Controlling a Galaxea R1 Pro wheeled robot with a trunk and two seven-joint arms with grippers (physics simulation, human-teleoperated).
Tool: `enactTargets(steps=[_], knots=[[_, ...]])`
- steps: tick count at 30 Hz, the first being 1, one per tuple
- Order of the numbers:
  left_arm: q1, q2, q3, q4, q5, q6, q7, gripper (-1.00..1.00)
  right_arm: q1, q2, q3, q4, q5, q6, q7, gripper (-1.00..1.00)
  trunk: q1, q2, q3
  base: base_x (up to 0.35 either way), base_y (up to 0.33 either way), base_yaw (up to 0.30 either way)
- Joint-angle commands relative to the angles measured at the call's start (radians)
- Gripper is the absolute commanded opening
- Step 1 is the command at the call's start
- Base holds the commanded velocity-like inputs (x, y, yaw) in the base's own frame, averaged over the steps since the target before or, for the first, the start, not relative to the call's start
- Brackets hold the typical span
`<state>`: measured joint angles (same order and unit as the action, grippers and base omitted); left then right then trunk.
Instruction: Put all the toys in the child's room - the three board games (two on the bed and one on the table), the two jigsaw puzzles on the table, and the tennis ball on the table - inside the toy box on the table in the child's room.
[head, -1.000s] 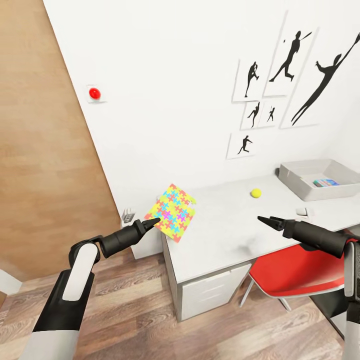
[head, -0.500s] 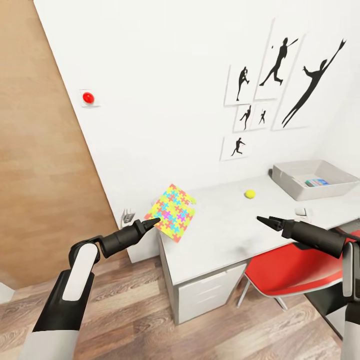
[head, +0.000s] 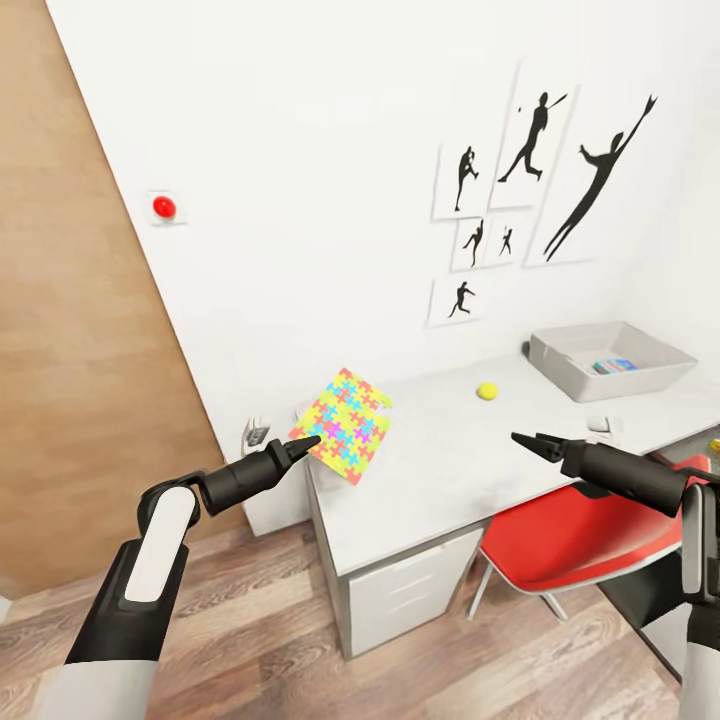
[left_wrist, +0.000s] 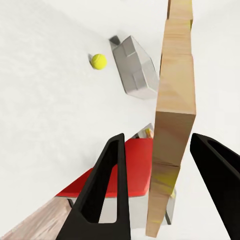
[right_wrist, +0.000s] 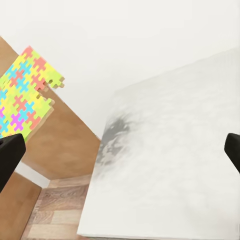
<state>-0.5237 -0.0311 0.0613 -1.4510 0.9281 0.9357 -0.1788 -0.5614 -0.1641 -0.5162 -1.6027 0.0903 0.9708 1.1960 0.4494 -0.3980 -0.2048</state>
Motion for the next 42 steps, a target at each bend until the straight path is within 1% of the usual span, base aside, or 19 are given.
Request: enactTargets(steps=[1,2,3,6,13,22,28,37,42], knots=[[-0.001,-0.001,0.003,0.000,-0.008,0.006,-0.008,-1.00,-0.002,0.005,-0.001,-0.001,0.010,0.006,0.010,1.00,0.001,-0.002,0.000,0.000,0.000,-0.088],[-0.001,-0.001,0.003,0.000,-0.008,0.006,-0.008,-1.00,-0.002,0.011,-0.001,-0.001,0.011,0.005,0.010,1.00,0.001,-0.002,0.001,0.000,0.000,-0.087],[-0.001,-0.001,0.003,0.000,-0.008,0.006,-0.008,-1.00,-0.002,0.011,-0.001,-0.001,0.011,0.005,0.010,1.00,0.001,-0.002,0.003,0.000,0.000,-0.087],[-0.001,-0.001,0.003,0.000,-0.008,0.006,-0.008,-1.00,-0.002,0.027,-0.002,0.000,0.021,-0.005,0.010,1.00,0.001,-0.002,0.007,0.000,0.000,-0.084],[0.000,-0.001,0.004,0.000,-0.008,0.006,-0.008,-1.00,-0.002,0.039,-0.002,0.000,0.042,-0.021,0.010,1.00,0.001,-0.002,0.018,0.000,0.000,-0.081],[0.004,-0.001,0.006,0.000,-0.008,0.006,-0.007,-1.00,-0.001,0.043,-0.005,0.004,0.046,-0.038,0.015,1.00,0.001,-0.002,0.030,0.000,0.000,-0.041],[0.004,0.000,0.006,0.000,-0.008,0.006,-0.007,-1.00,0.002,0.044,-0.005,0.006,0.049,-0.063,0.015,1.00,0.001,-0.002,0.033,0.000,0.000,-0.009],[0.005,0.000,0.006,0.000,-0.008,0.006,-0.007,-1.00,0.004,0.046,-0.004,0.007,0.046,-0.072,0.021,1.00,0.001,-0.002,0.034,0.000,0.000,-0.002],[0.005,0.000,0.006,0.000,-0.008,0.006,-0.007,-1.00,0.005,0.046,-0.004,0.007,0.049,-0.073,0.016,1.00,0.001,-0.002,0.039,0.000,0.000,0.000]])
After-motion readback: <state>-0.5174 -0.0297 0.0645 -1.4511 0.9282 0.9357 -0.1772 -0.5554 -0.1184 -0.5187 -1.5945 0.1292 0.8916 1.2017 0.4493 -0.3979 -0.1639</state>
